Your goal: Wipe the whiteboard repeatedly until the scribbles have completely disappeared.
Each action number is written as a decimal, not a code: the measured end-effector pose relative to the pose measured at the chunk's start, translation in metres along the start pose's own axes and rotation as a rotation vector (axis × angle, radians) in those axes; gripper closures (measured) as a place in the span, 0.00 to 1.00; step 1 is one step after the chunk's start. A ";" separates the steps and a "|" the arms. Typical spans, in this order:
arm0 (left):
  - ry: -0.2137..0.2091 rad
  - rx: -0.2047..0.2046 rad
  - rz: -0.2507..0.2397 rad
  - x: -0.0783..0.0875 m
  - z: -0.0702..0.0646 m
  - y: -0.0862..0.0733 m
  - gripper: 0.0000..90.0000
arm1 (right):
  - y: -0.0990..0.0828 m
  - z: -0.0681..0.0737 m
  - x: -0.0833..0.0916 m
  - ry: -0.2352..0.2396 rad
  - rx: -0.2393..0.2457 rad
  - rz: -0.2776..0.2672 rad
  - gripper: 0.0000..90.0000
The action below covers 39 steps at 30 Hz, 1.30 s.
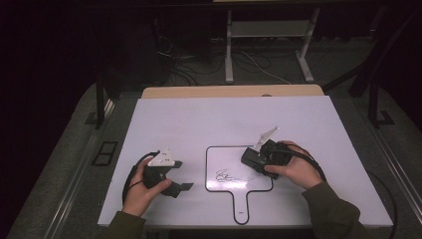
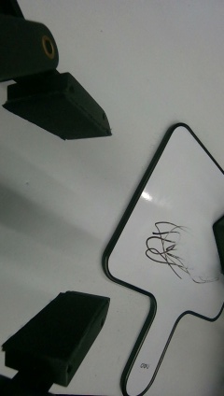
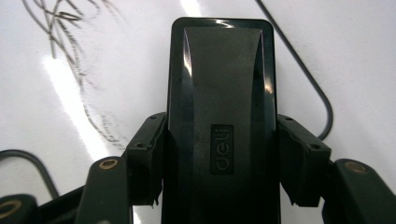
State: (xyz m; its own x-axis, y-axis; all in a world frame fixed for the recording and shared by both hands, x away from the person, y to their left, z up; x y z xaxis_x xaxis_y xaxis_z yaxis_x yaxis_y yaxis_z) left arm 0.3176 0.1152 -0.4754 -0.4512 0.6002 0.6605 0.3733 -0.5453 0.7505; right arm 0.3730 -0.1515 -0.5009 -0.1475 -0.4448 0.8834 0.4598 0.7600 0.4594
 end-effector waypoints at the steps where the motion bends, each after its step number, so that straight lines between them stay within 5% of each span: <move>1: 0.000 0.000 0.000 0.000 0.000 0.000 0.16 | 0.001 0.003 -0.001 0.010 0.009 0.001 0.43; 13: 0.001 -0.004 -0.003 0.001 0.000 0.000 0.16 | 0.012 0.051 -0.012 0.104 0.135 0.018 0.43; 25: 0.000 0.001 -0.002 0.001 0.000 0.000 0.16 | 0.001 -0.002 -0.001 0.020 -0.023 -0.009 0.43; 29: 0.000 -0.001 -0.002 0.000 0.000 0.000 0.16 | -0.002 -0.010 0.001 -0.003 -0.038 -0.009 0.43; 39: -0.001 -0.003 -0.001 0.000 0.000 0.001 0.16 | 0.012 0.027 -0.009 0.069 0.053 0.002 0.43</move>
State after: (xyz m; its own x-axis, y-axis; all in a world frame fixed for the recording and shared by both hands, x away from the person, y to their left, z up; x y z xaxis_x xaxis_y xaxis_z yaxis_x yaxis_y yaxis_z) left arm 0.3176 0.1147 -0.4751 -0.4507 0.6013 0.6598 0.3701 -0.5467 0.7510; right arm 0.3564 -0.1261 -0.5014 -0.0848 -0.4731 0.8769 0.4129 0.7843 0.4631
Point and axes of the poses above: each handheld gripper's, and its own axes: x roughly backward along the jaws, y roughly out of its top, z roughly to its left, the point moved 9 cm from there along -x, roughly forward along the jaws, and after that the axes turned 9 degrees about y, right-handed, at the moved point
